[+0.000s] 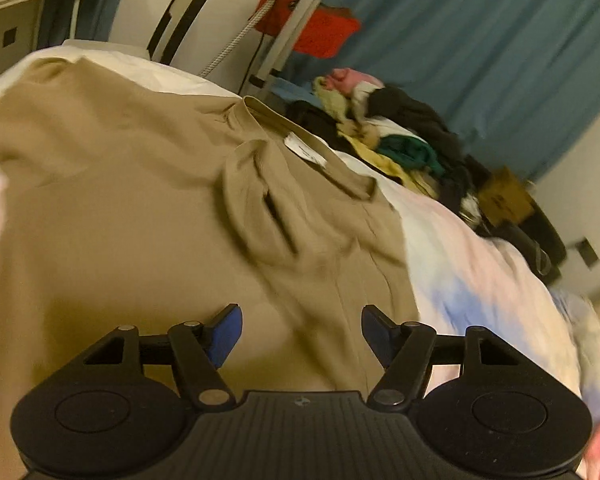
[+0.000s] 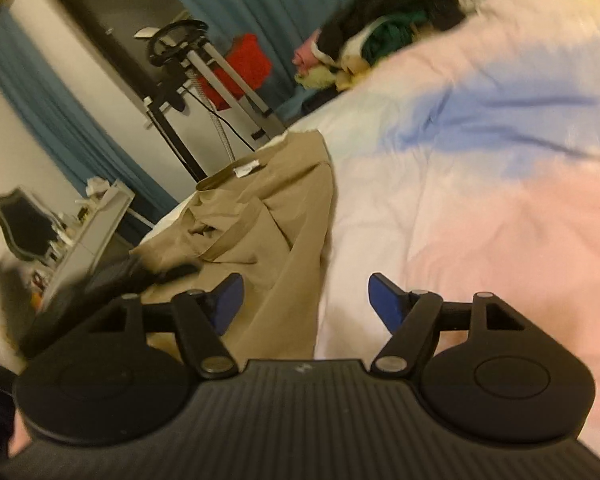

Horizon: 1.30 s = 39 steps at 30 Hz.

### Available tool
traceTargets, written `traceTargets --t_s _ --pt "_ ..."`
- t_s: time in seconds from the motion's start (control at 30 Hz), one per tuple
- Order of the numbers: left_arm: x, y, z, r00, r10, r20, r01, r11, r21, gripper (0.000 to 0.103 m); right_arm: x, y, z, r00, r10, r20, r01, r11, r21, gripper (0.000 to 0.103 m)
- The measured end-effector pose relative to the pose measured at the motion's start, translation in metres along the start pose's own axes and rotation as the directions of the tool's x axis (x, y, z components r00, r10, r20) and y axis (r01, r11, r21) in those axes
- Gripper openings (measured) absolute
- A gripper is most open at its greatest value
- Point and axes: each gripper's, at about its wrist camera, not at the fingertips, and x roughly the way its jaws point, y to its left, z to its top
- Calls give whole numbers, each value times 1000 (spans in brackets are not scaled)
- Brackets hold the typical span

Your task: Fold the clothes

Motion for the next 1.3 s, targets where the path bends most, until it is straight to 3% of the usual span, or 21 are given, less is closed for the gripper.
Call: traceTargets --t_s 0.07,0.13,0.17,0.27,0.33,0.37,0.43,0.5,0.57,0.6,0.67,0.73,0.8,0.9,1.0,1.17,1.3 --pt "20 -3 10 1000 12 7 -13 1000 15 62 5 4 -2 1000 10 -3 -11 999 -46 72" --pt "33 -6 18 1000 13 11 -13 999 43 36 12 8 -4 1000 25 -14 -26 996 -84 72" --pt "39 -7 22 1000 13 12 -13 998 56 5 15 10 -5 999 29 -18 -31 995 -99 72" --pt "53 -11 34 1000 -8 28 5 995 101 3 24 8 -6 999 32 -33 -35 994 -101 72" --pt "31 -13 49 982 -154 113 137 980 144 3 30 5 -5 999 33 -39 -36 996 -87 72" --pt "23 -13 58 970 -188 153 162 973 165 3 33 4 -4 999 33 -40 -36 996 -80 72" --pt "24 -11 74 976 -96 198 57 980 191 3 38 1 -2 999 32 -38 -35 997 -64 72" --pt "26 -8 90 970 -4 245 -49 976 213 3 43 -2 -2 999 26 -45 -28 999 -46 72" --pt "42 1 98 956 129 263 -193 953 233 4 48 -4 -2 998 18 -61 -20 999 -32 72" --pt "55 10 99 953 190 237 -246 940 237 5 49 -4 -3 998 15 -66 -17 999 -31 72" --pt "71 28 94 953 258 157 -289 930 226 11 47 -3 -4 998 13 -63 -16 999 -47 72" --pt "64 42 83 962 250 114 -268 944 192 21 45 -1 -5 998 11 -58 -15 998 -66 72" --pt "38 51 67 979 178 95 -191 970 151 41 42 0 -6 998 9 -55 -14 997 -78 72" --pt "-14 56 30 997 64 53 -70 992 108 50 37 2 -7 998 30 -52 -35 996 -83 72" --pt "-80 58 -27 1000 -3 5 3 993 114 60 32 7 -8 997 52 -48 -57 994 -98 72" --pt "-156 73 -128 992 -46 -118 52 998 47 62 22 16 -16 995 78 -67 -86 989 -124 72" --pt "-182 95 -176 984 -3 -177 -1 1000 -25 63 7 23 -26 995 67 -80 -80 983 -165 72"
